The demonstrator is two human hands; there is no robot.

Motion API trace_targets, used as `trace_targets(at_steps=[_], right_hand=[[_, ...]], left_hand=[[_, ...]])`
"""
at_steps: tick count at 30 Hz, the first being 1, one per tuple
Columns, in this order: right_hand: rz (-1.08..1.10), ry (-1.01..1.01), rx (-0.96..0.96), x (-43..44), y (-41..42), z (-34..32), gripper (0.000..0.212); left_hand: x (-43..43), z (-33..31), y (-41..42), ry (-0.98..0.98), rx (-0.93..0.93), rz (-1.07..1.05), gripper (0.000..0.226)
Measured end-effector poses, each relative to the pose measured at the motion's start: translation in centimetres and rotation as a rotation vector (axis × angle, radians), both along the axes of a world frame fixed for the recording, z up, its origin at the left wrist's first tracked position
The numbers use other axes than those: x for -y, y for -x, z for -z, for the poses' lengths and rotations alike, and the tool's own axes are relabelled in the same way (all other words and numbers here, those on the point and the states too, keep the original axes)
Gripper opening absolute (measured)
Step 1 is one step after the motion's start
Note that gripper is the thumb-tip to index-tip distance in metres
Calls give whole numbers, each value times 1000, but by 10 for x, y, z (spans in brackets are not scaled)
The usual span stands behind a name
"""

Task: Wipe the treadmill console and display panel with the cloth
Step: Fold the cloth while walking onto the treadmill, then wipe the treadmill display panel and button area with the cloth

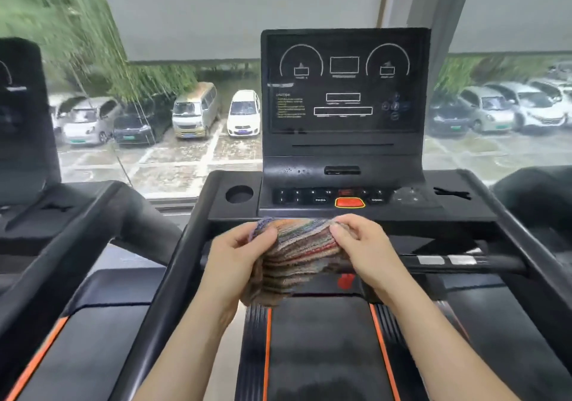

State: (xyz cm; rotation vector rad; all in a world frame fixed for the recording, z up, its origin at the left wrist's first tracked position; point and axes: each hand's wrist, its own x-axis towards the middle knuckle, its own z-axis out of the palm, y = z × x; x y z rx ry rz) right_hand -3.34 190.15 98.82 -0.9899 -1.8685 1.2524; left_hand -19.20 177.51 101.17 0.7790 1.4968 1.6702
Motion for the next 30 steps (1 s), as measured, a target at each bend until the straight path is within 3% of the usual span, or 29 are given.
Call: trace_targets(at_steps=[2, 5, 7, 11, 14, 20, 24, 28, 30], right_hand=[[3, 110, -93, -26, 21, 6, 26], [1, 435, -256, -61, 52, 14, 31], [50, 489, -231, -81, 71, 20, 33], [193, 249, -19, -118, 98, 30, 27], [317, -5, 180, -145, 116, 40, 19], [349, -472, 519, -186, 155, 70, 13], [173, -444, 633, -190, 170, 89, 7], [-31, -571, 719, -175, 177, 107, 21], [-121, -548, 770, -167, 181, 117, 41]], left_hand=[[-27, 6, 20, -16, -76, -38, 9], [-62, 17, 47, 22, -121, -14, 4], [-88, 26, 62, 70, -114, -23, 7], [-133, 40, 83, 139, -196, -70, 13], [-162, 53, 99, 221, -401, -120, 20], [-217, 77, 123, 361, -687, -280, 15], [-242, 93, 129, 476, -873, -340, 10], [-250, 111, 136, 604, -1069, -373, 11], [-249, 119, 136, 567, -1075, -281, 15]])
